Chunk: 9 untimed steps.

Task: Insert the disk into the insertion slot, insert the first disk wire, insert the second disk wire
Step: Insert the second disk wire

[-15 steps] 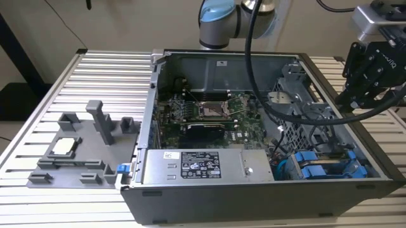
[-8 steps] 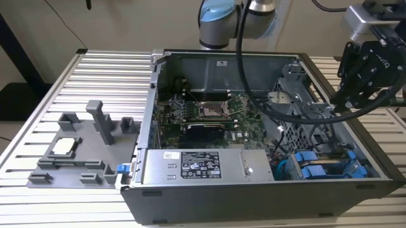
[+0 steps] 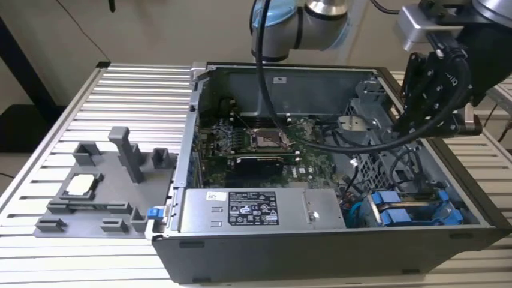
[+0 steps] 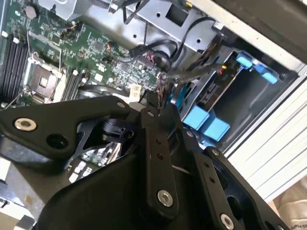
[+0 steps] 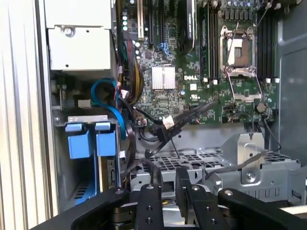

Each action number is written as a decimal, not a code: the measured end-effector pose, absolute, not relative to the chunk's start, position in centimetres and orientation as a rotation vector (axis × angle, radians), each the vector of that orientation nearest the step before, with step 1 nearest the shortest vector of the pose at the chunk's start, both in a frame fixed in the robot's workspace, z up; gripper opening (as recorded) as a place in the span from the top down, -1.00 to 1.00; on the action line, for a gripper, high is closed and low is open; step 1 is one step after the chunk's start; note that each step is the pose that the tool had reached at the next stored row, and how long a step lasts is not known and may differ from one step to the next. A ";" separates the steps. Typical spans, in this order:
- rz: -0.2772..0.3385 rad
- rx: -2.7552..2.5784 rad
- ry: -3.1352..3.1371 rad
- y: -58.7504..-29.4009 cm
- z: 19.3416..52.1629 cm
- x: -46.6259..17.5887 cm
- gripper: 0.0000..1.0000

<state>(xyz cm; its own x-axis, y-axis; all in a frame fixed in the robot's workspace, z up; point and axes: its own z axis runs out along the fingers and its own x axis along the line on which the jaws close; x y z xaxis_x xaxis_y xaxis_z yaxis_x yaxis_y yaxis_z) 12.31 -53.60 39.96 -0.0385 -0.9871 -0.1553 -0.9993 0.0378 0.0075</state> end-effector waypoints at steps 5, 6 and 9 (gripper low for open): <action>0.172 -2.101 2.183 -53.6 39.9 10.0 0.45; 0.172 -2.101 2.183 -53.6 39.9 9.6 0.45; 0.172 -2.101 2.183 -53.6 39.9 8.9 0.45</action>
<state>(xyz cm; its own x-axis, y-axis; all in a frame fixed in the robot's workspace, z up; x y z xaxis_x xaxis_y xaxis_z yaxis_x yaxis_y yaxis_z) 8.89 -53.61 39.86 -0.0382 -0.9871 -0.1554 -0.9993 0.0375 0.0074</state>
